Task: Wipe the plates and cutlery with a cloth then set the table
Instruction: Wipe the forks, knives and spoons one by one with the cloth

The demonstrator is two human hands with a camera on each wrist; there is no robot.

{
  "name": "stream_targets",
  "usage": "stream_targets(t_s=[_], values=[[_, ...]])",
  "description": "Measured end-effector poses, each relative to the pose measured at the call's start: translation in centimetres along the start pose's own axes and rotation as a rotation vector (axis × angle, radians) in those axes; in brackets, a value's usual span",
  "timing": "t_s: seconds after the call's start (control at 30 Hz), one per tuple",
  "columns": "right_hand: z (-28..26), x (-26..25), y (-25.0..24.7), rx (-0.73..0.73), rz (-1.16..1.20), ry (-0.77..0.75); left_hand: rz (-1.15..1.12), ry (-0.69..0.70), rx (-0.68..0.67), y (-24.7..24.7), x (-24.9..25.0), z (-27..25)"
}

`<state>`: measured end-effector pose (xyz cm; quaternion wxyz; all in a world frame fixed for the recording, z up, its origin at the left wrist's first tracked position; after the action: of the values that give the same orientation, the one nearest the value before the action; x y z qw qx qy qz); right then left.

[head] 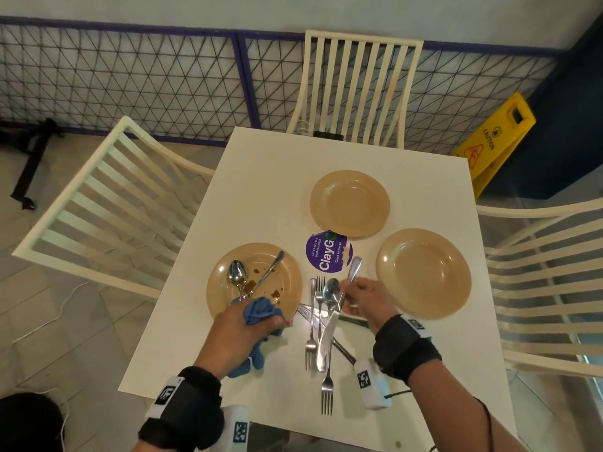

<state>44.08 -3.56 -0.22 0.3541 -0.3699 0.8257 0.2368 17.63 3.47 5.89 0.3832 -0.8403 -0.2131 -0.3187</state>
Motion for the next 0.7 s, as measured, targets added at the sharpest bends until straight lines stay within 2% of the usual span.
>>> stream_targets(t_s=[0.13, 0.23, 0.4, 0.6, 0.7], values=[[1.3, 4.7, 1.5, 0.026, -0.3, 0.055, -0.055, -0.032, 0.094, -2.8, -1.8, 0.2], [1.4, 5.9, 2.9, 0.043, -0.515, 0.042, -0.074, -0.046, 0.141, -4.3, -3.2, 0.3], [1.2, 5.7, 5.2, 0.069, -0.887, 0.017, -0.135, -0.072, 0.154, -5.5, -4.7, 0.1], [2.3, 4.6, 6.8, 0.098, -1.182, 0.044, -0.188, -0.1, 0.192, -7.2, -6.4, 0.5], [2.8, 2.3, 8.7, 0.142, -1.298, -0.073, -0.203, -0.106, 0.188, -7.8, -7.0, 0.9]])
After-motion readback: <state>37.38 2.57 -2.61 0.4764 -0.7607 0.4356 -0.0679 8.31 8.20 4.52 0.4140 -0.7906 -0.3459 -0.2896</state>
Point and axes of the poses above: each hand's wrist, its own z-axis towards the middle knuckle, its own y-axis out of the palm, x = y × z, the point moved 4 cm from there along z, towards the middle knuckle, and after that the axes turned 12 degrees about z, right-handed, at the moved point
